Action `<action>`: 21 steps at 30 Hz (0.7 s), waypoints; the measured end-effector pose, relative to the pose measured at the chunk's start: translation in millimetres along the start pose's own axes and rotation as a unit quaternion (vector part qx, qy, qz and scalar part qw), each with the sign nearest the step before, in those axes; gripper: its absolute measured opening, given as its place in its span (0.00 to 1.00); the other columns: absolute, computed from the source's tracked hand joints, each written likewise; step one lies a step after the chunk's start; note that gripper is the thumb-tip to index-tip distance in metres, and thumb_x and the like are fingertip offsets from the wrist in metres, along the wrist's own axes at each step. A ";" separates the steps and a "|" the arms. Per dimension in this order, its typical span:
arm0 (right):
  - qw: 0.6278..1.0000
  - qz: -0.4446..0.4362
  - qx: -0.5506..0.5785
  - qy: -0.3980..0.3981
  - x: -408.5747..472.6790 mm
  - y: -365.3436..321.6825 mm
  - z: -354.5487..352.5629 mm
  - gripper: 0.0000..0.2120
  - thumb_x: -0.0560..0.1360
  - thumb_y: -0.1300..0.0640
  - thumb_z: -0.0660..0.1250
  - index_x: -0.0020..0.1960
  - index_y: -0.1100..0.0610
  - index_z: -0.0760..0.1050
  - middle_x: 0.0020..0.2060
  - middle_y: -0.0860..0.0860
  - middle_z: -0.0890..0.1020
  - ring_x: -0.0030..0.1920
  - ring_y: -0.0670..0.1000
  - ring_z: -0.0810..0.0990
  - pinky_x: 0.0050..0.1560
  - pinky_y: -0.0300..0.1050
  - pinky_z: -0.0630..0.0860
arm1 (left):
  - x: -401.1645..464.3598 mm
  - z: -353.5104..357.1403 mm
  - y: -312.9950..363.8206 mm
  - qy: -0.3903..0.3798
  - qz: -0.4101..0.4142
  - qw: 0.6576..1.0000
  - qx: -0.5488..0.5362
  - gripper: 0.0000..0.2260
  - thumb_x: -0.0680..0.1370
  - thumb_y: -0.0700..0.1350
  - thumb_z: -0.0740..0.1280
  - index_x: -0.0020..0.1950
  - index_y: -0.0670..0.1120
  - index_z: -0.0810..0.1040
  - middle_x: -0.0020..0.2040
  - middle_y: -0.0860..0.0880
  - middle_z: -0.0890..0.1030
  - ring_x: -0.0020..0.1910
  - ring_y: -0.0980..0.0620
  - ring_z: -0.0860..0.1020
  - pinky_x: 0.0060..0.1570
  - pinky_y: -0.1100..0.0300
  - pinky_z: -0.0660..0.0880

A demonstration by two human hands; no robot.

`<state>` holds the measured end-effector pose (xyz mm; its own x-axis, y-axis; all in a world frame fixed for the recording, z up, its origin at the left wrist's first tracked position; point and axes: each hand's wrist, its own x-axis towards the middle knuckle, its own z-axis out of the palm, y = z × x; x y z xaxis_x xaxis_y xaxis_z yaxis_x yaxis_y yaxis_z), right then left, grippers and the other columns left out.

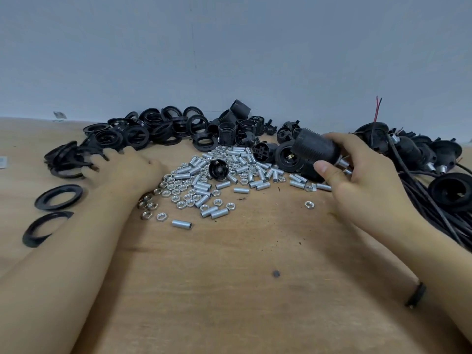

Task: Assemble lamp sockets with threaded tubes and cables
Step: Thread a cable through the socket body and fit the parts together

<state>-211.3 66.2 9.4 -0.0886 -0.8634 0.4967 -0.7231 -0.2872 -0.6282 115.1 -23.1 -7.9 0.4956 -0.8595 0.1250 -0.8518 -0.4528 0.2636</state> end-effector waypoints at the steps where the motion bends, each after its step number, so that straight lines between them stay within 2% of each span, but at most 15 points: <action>1: 1.000 -0.001 0.000 -0.002 0.1 0.1 0.3 0.17 0.78 0.56 0.67 0.65 0.45 0.72 0.44 0.33 0.75 0.42 0.26 0.73 0.39 0.19 0.65 | 0.4 0.8 0.1 0.003 0.009 1.000 -0.011 0.24 0.78 0.52 0.58 0.70 0.39 0.68 0.72 0.35 0.66 0.73 0.34 0.60 0.69 0.40 0.59; 4: 1.000 -0.003 -0.007 -0.006 0.0 0.9 2.2 0.17 0.78 0.56 0.67 0.65 0.46 0.72 0.45 0.34 0.76 0.42 0.31 0.75 0.37 0.18 0.65 | 1.5 1.4 3.2 0.045 0.059 0.996 -0.053 0.21 0.79 0.47 0.60 0.69 0.37 0.69 0.68 0.33 0.69 0.68 0.33 0.64 0.66 0.42 0.64; 8: 1.000 -0.013 -0.013 -0.011 -0.5 1.2 3.1 0.18 0.77 0.56 0.68 0.65 0.45 0.72 0.46 0.34 0.77 0.39 0.33 0.76 0.38 0.19 0.65 | -0.4 0.4 7.3 0.078 0.118 0.978 -0.154 0.20 0.77 0.41 0.65 0.68 0.41 0.73 0.65 0.35 0.71 0.64 0.34 0.71 0.63 0.46 0.68; 10: 1.000 -0.018 -0.014 -0.016 -1.1 1.7 3.3 0.18 0.77 0.56 0.68 0.64 0.43 0.72 0.46 0.33 0.77 0.38 0.36 0.77 0.39 0.21 0.66 | -2.0 2.0 10.7 0.070 0.159 0.967 -0.188 0.17 0.76 0.39 0.67 0.65 0.43 0.77 0.57 0.41 0.78 0.60 0.39 0.75 0.61 0.50 0.71; 12: 1.000 -0.020 -0.012 -0.022 -1.5 1.3 3.4 0.18 0.77 0.55 0.68 0.64 0.40 0.72 0.46 0.32 0.77 0.40 0.37 0.78 0.41 0.24 0.67 | -5.8 2.4 15.0 0.058 0.193 0.952 -0.229 0.13 0.75 0.37 0.70 0.59 0.44 0.80 0.47 0.48 0.81 0.53 0.46 0.80 0.59 0.55 0.75; 14: 0.999 -0.022 -0.009 -0.027 -1.2 0.5 4.2 0.18 0.77 0.54 0.68 0.64 0.40 0.71 0.47 0.32 0.77 0.42 0.37 0.78 0.43 0.25 0.66 | -11.4 0.9 20.2 0.065 0.228 0.933 -0.271 0.09 0.75 0.37 0.71 0.53 0.47 0.82 0.41 0.53 0.82 0.44 0.55 0.81 0.52 0.63 0.76; 16: 0.999 -0.022 -0.006 -0.033 -1.6 0.6 4.6 0.18 0.77 0.54 0.68 0.65 0.41 0.71 0.48 0.32 0.77 0.42 0.38 0.79 0.43 0.24 0.66 | -18.4 0.7 25.7 0.056 0.274 0.914 -0.295 0.09 0.74 0.38 0.72 0.50 0.51 0.82 0.39 0.58 0.81 0.40 0.64 0.79 0.44 0.73 0.72; 18: 0.999 -0.028 -0.005 -0.034 -2.1 0.3 4.1 0.19 0.77 0.55 0.68 0.65 0.42 0.71 0.48 0.33 0.77 0.41 0.36 0.78 0.42 0.22 0.66 | -23.6 3.7 28.7 0.031 0.322 0.906 -0.274 0.09 0.74 0.39 0.74 0.49 0.53 0.82 0.42 0.57 0.82 0.43 0.61 0.80 0.47 0.68 0.74; 20: 0.999 -0.034 -0.007 -0.037 -2.2 -0.9 4.0 0.19 0.77 0.55 0.68 0.65 0.42 0.71 0.48 0.32 0.76 0.44 0.34 0.76 0.42 0.22 0.66 | -23.9 5.0 28.8 0.041 0.344 0.909 -0.234 0.07 0.73 0.42 0.75 0.50 0.50 0.84 0.50 0.52 0.83 0.53 0.53 0.79 0.58 0.56 0.74; 21: 0.999 -0.035 -0.008 -0.039 -2.4 -1.3 3.8 0.18 0.77 0.54 0.68 0.65 0.42 0.71 0.48 0.32 0.76 0.45 0.34 0.76 0.43 0.23 0.65 | -22.1 4.4 28.7 0.045 0.347 0.912 -0.215 0.08 0.74 0.44 0.75 0.52 0.49 0.84 0.55 0.51 0.82 0.58 0.50 0.78 0.62 0.54 0.72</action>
<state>-207.5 67.1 6.7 0.0153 -0.8714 0.4904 -0.7363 -0.3416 -0.5841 79.0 -18.1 -7.3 -0.1081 -0.8717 0.4780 -0.8298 0.3439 0.4395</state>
